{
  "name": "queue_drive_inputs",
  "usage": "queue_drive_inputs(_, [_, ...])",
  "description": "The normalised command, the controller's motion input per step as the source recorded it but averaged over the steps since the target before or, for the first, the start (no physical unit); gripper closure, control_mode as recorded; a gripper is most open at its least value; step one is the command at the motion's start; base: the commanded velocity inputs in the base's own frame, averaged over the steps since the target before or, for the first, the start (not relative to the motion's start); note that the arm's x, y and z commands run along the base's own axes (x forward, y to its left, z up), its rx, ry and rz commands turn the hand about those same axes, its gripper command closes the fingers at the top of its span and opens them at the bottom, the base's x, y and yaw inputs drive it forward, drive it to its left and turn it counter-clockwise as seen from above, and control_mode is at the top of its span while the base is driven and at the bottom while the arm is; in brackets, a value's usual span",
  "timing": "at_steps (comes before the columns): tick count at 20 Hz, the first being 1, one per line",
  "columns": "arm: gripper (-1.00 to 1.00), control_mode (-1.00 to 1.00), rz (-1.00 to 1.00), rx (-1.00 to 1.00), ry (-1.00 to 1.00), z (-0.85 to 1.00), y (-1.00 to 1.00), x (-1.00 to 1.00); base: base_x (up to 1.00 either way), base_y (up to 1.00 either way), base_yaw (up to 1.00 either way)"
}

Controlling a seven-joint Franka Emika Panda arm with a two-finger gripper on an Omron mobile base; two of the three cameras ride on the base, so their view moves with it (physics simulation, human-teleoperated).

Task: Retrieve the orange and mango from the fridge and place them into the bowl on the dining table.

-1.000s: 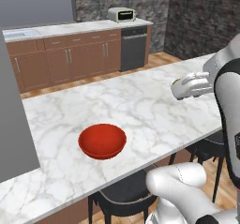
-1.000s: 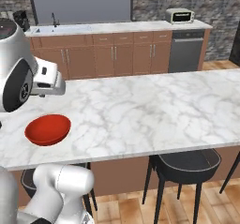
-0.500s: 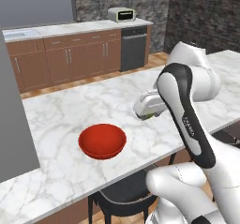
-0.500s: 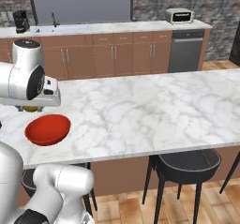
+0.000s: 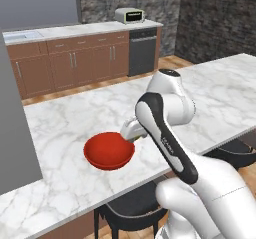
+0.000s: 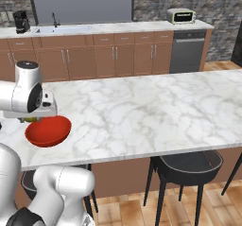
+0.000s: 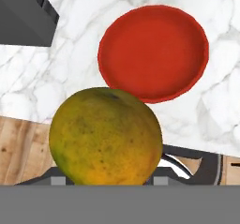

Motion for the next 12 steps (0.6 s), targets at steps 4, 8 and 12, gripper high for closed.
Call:
queue_drive_inputs(4, [1.00,-1.00,0.00,0.00,0.12,-0.26,0.19,0.56,0.00,0.00,0.00])
queue_drive_inputs(8, [1.00,-1.00,0.00,0.00,0.04,-0.16,0.05,0.59,0.00,0.00,0.00])
queue_drive_inputs(12, [1.00,-1.00,0.00,0.00,0.03,-0.24,0.06,0.56,0.00,0.00,0.00])
